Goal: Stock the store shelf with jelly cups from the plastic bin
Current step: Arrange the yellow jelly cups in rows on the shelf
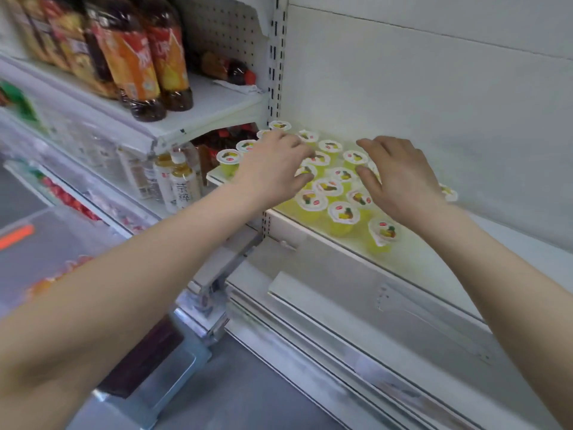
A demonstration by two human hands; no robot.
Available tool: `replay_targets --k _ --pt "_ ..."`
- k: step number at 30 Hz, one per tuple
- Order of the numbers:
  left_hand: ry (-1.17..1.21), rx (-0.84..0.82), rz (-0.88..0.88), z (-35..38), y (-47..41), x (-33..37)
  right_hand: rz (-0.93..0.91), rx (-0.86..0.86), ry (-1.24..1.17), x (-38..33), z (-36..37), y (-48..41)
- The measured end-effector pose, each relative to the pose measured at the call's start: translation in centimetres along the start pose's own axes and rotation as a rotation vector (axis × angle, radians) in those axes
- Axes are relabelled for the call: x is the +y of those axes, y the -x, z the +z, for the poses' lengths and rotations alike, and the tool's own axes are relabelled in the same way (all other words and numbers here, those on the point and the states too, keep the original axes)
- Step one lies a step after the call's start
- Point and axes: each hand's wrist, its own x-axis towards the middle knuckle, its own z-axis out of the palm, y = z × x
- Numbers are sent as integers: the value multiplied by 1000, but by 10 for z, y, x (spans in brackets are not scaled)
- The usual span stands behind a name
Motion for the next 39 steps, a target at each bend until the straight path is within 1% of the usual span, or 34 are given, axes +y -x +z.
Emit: replay_targets --k 3,4,7,10,13,17,21,24,27,29,32,34,39 --pt "-24 46 -44 -15 48 -60 -61 36 -46 -63 10 -17" --pt "-25 45 -81 -19 70 -87 -94 37 -58 -92 20 -24" --pt "-28 45 -153 -23 123 -134 -162 65 -96 -147 39 -28" --pt "-26 20 -287 -21 195 -190 -233 29 -167 -217 72 -25" --pt "-12 -50 -422 -12 269 -234 -274 -60 -247 -280 110 -15" --pt "22 -148 -609 2 355 -272 -338 -223 -338 -347 157 -1" --pt "34 -227 -747 16 416 -298 -362 -403 -432 -396 192 3" --pt "23 -234 -816 30 445 -310 -371 -526 -507 -420 217 -1" --pt "-24 -187 -838 42 454 -314 -377 -742 -520 -446 243 -11" --pt "-44 -165 -844 47 453 -313 -388 -901 -484 -468 259 -14" --pt "-26 -150 -859 49 454 -314 -432 -1119 -352 -498 284 -12" --pt "-19 -162 -874 49 453 -316 -461 -1190 -287 -513 296 -11" --pt "-25 -178 -888 52 454 -318 -421 -1282 -209 -531 313 -17"
